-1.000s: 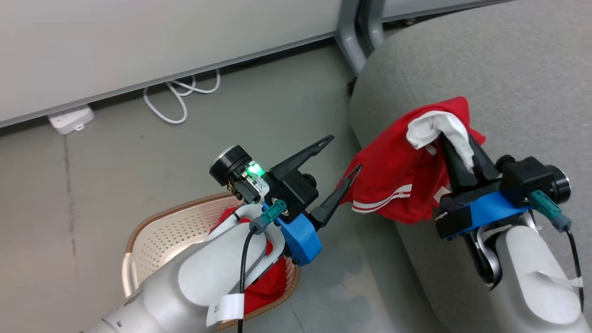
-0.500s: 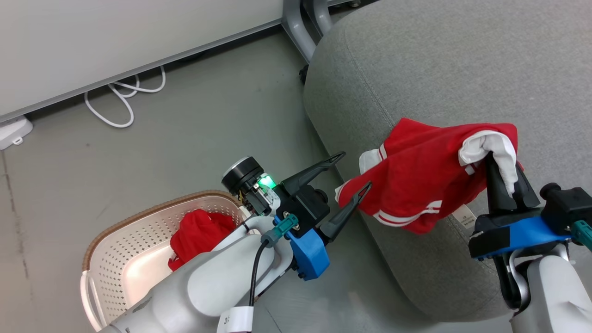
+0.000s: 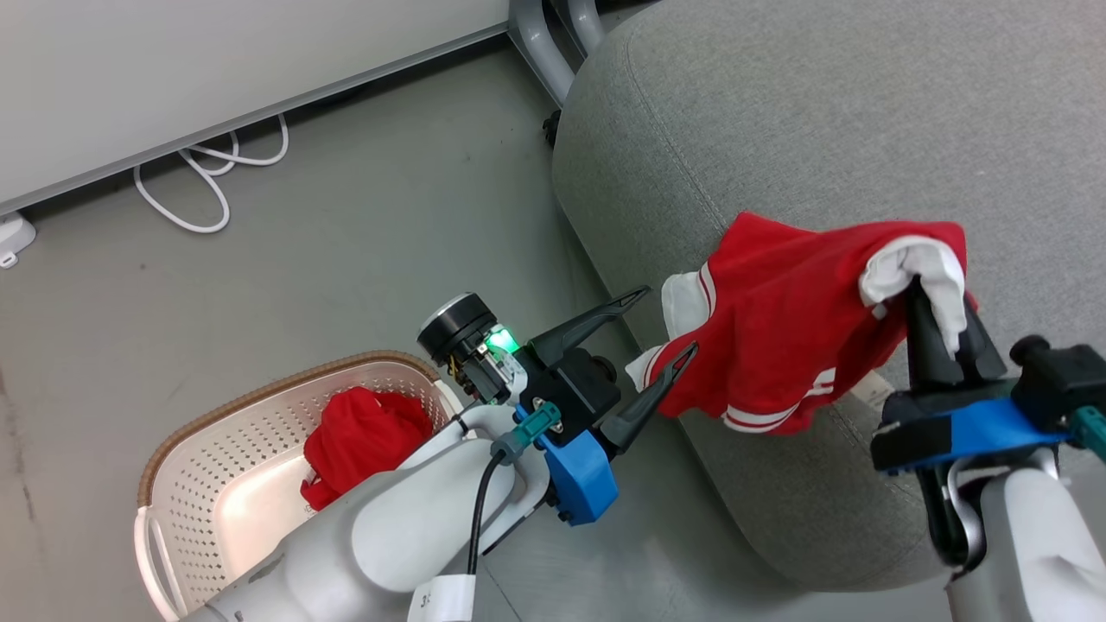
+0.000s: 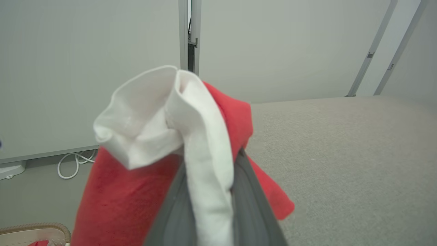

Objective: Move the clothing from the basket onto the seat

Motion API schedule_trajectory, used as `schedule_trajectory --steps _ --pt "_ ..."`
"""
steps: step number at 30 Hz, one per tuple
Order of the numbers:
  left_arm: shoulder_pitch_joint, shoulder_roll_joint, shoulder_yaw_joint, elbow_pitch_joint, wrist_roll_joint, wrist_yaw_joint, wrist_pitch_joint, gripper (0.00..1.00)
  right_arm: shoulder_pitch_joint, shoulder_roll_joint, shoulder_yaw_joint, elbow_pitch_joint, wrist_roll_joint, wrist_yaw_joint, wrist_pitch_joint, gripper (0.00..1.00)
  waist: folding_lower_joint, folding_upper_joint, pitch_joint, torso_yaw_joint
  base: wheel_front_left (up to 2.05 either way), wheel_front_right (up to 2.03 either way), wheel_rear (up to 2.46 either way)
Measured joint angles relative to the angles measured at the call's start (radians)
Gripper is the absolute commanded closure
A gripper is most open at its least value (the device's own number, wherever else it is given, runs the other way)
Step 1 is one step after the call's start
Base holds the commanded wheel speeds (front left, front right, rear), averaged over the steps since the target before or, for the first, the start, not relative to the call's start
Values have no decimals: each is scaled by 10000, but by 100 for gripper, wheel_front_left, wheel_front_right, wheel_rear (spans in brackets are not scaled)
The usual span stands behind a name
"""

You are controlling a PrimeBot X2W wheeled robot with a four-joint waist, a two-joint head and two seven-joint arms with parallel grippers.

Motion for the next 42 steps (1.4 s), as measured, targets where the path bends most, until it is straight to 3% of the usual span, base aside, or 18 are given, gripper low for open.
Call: schedule_trajectory --steps 10,21,26,30,34,42 --pt "-524 330 127 -451 121 144 132 0 -2424 -844 -50 -598 -153 0 0 100 0 0 758 31 0 0 0" --pt "-1758 1097 245 -1327 631 257 694 0 -6440 -2819 -2752 -675 198 0 -2 100 1 0 2877 357 0 0 0" --pt "-2175 1373 311 -1785 815 359 918 0 -7143 -3946 -3871 -10 458 0 -2 100 2 0 3825 523 0 0 0" --pt "-2387 1523 309 -2140 932 408 1106 0 -7133 -4341 -4753 779 539 0 -2 100 2 0 4448 638 0 0 0" --pt "-2495 1599 282 -2470 1005 500 1258 0 -6689 -4358 -5020 1551 353 0 -2 100 2 -1 4914 752 0 0 0" --pt "-2505 1789 184 -2838 1058 577 1453 0 -5775 -3185 -4987 2759 199 0 -2 100 2 0 5193 773 0 0 0"
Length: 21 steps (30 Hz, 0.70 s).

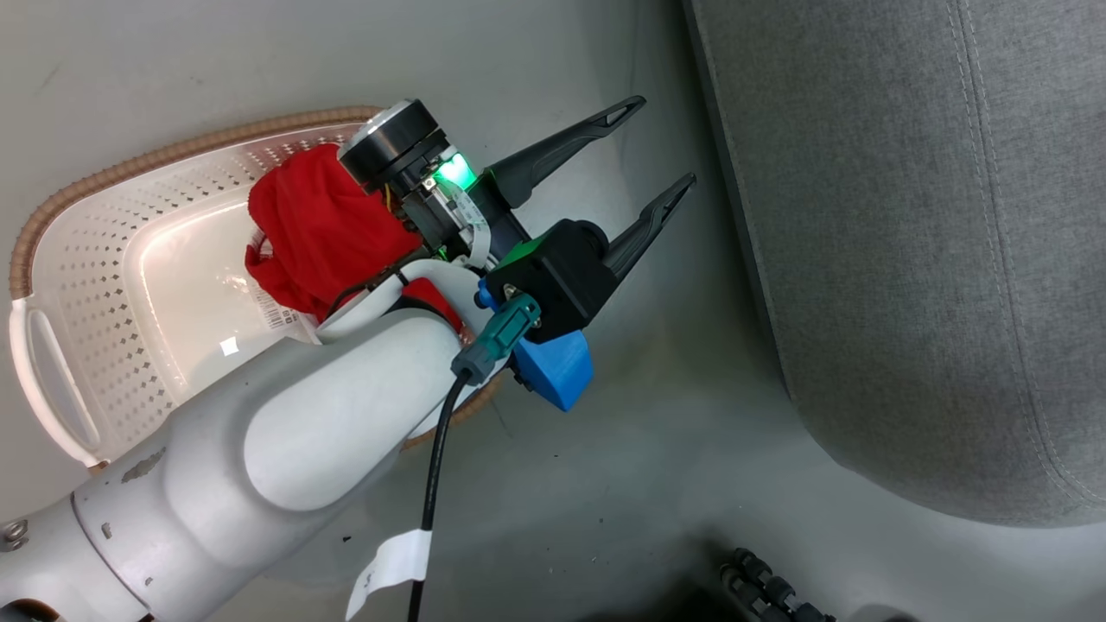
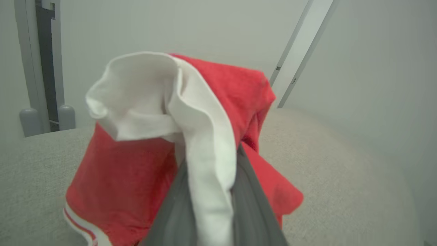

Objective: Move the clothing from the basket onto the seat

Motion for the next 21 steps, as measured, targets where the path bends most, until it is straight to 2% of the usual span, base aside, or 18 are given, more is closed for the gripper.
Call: schedule_trajectory --steps 5,9,10,11,15,21 --pt "-26 8 -23 -153 2 48 77 0 417 378 50 723 12 0 0 100 0 0 39 98 0 0 0" --pt "-32 65 -27 -165 -2 81 82 0 402 376 188 1103 10 0 0 100 0 0 55 130 0 0 0" --pt "-33 65 -27 -153 -4 84 77 0 387 376 203 1114 -4 0 0 22 0 0 37 134 0 0 0" --pt "-33 61 -33 -134 -6 96 71 0 385 376 219 1116 -13 0 0 0 0 0 1 134 0 0 0" --pt "-25 -98 -71 -4 -84 119 -161 0 714 385 272 734 84 0 0 0 -1 0 -235 195 0 0 0" --pt "201 -337 -86 445 -268 146 -637 0 2261 740 633 -502 46 0 2 0 -1 0 -897 272 0 0 0"
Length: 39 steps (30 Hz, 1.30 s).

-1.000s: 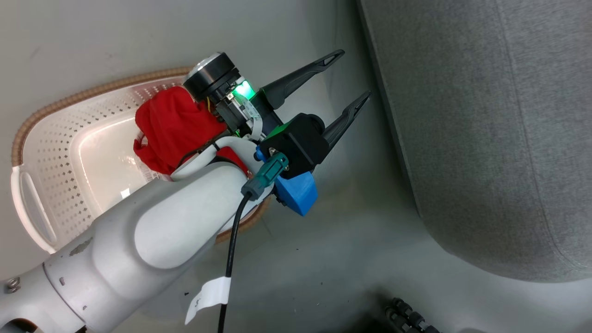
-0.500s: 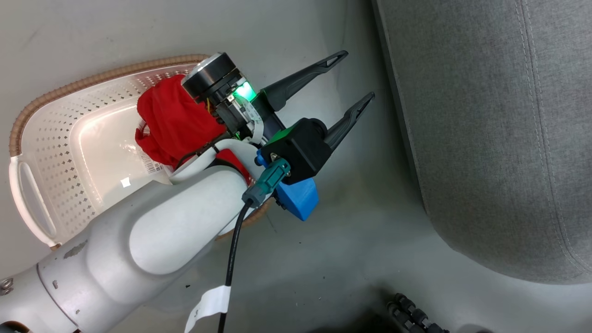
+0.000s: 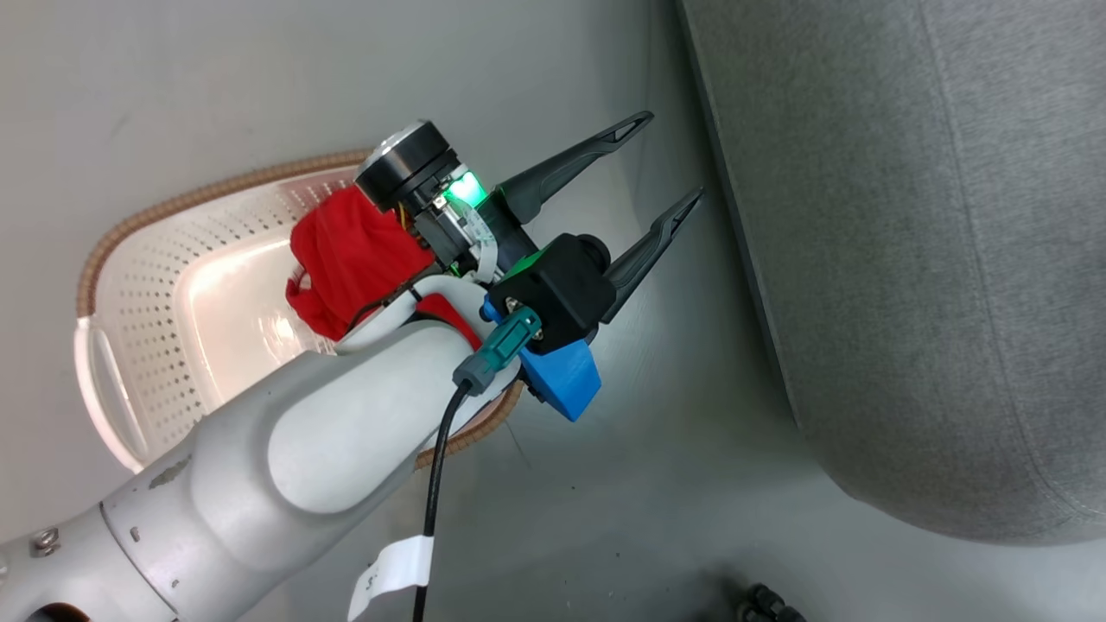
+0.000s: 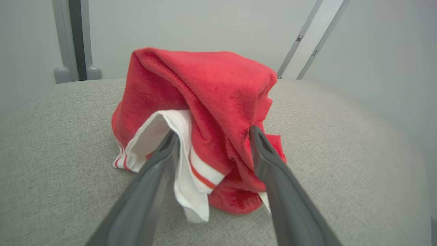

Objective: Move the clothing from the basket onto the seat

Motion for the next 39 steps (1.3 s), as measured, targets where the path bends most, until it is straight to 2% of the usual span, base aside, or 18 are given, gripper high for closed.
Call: schedule_trajectory --steps 8,14,23,27,33,39 --pt "778 -351 196 763 -508 148 -623 0 1747 190 681 -1448 -178 0 -2 0 -1 0 -1373 73 0 0 0" --pt "1639 -431 984 1095 -915 483 -819 0 2491 282 1513 -2431 -261 0 -2 0 -1 0 -2578 260 0 0 0" --pt "3406 -431 3417 410 -627 828 -836 0 3288 669 2982 -3212 -380 0 -2 0 -2 0 -4073 1076 0 0 0" --pt "4273 -453 4604 142 -314 853 -836 0 3475 872 3703 -3386 -397 0 -2 0 -2 0 -4594 1510 0 0 0" --pt "5541 -635 6194 -84 174 617 -836 0 3663 1239 4510 -3622 -414 0 -2 0 -2 0 -5267 2100 0 0 0" --pt "6588 -955 7570 -188 694 282 -836 0 4161 1751 4763 -3749 -458 0 -2 0 -2 0 -5840 2557 0 0 0"
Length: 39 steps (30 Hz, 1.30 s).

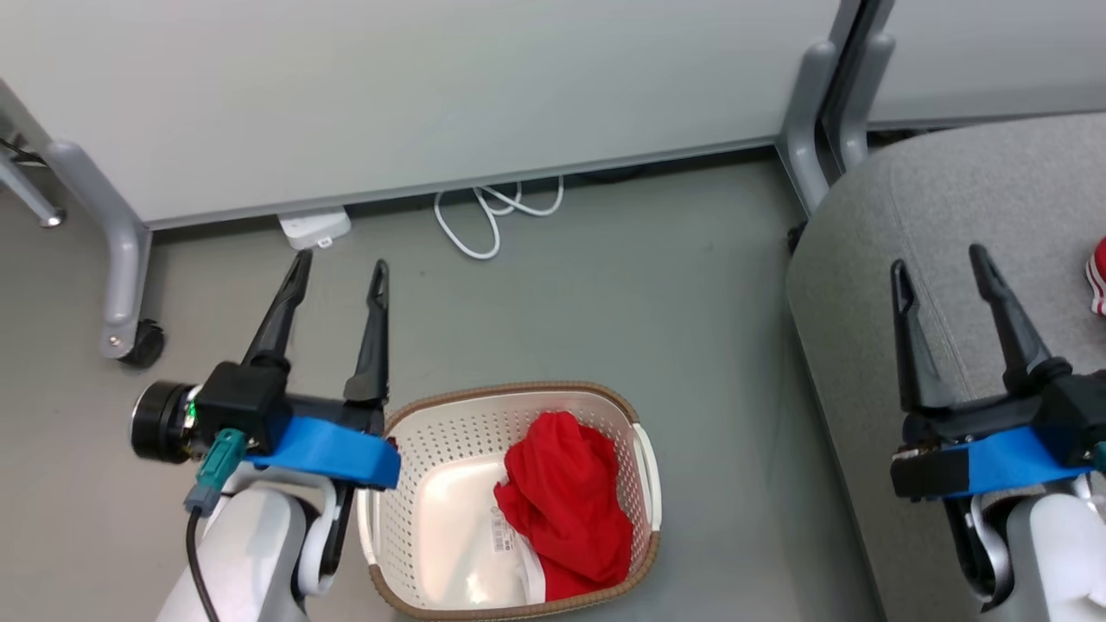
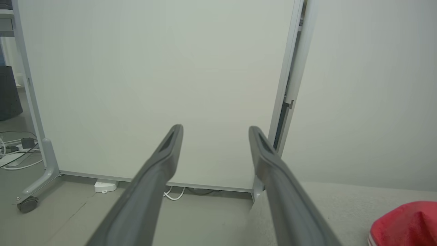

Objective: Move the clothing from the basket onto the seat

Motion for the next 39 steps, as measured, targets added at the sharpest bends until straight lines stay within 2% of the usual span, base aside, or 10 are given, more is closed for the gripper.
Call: schedule_trajectory --steps 8,19,39 --pt "1052 -614 1248 63 616 -570 0 0 946 414 -121 136 88 0 0 0 0 0 -681 383 0 0 0" --pt "2057 -1254 2251 92 1367 -1292 0 0 2034 754 -376 270 236 0 0 0 0 0 -1259 501 0 0 0" --pt "2395 -1747 2936 270 1927 -1747 0 0 2302 901 -414 430 322 0 0 0 1 0 -1364 452 0 0 0"
